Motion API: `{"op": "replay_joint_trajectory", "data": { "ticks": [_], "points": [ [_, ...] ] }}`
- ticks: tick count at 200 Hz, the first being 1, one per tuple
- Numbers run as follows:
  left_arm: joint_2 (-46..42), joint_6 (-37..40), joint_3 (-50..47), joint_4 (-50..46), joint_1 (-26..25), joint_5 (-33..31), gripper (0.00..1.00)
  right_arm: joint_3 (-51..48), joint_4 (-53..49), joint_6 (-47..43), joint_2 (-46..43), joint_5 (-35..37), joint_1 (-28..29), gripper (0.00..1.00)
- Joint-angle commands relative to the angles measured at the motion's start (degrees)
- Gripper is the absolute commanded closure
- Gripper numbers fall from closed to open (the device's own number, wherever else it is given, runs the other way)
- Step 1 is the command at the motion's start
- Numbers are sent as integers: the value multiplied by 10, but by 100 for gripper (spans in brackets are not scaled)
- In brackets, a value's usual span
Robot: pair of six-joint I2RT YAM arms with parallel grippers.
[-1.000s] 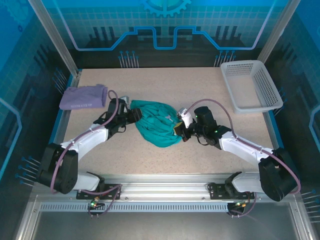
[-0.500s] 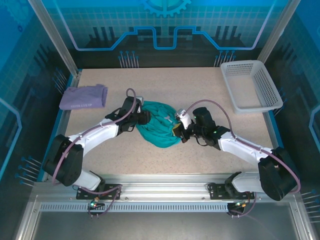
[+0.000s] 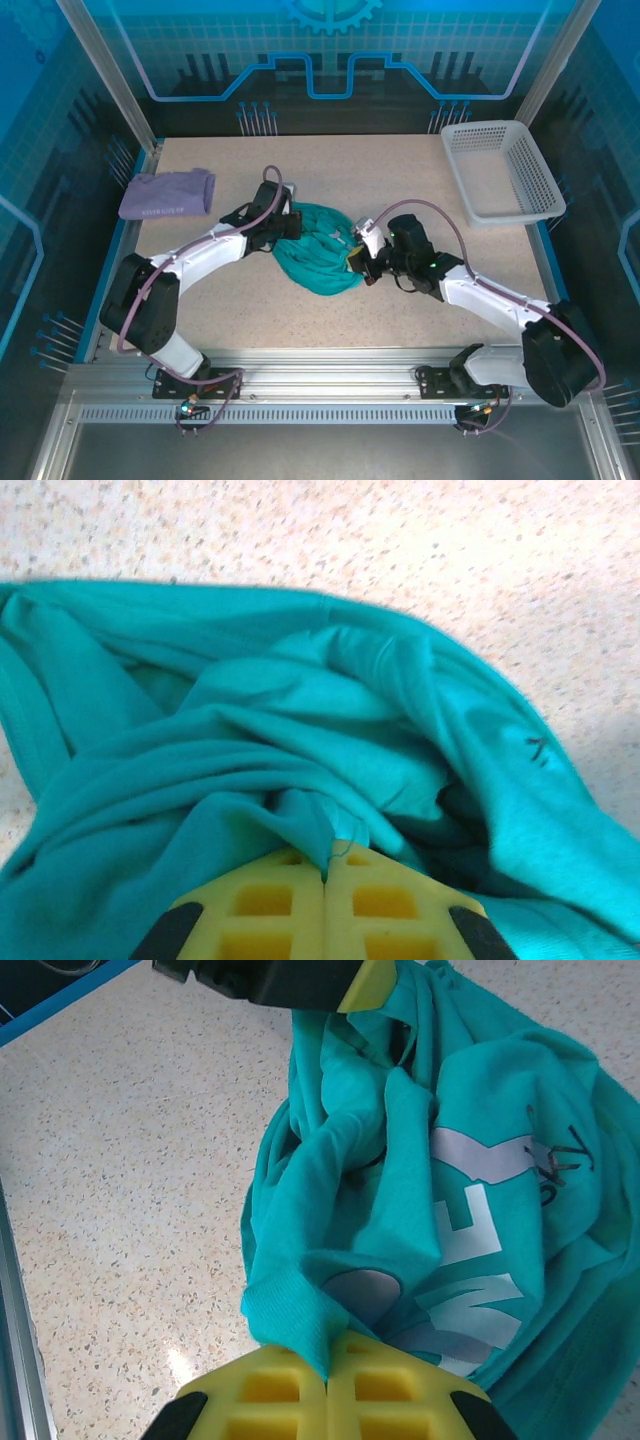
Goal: Fold the inside-out t-shirt
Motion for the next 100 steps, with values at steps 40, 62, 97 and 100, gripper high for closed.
{"op": "replay_joint_trajectory", "data": {
  "ticks": [40,62,97,100],
  "points": [
    [-163,-157,37,104,135,196,100,10,2,-59,-169,51,6,100],
    [-189,-189,44,108,170,218,100,-33,11,-67,-191,86,4,100],
    [-208,-199,35,107,182,225,100,-59,40,-20,-169,143,4,100],
    [-208,-200,33,110,182,228,100,-58,41,-19,-163,142,4,100]
  ]
}}
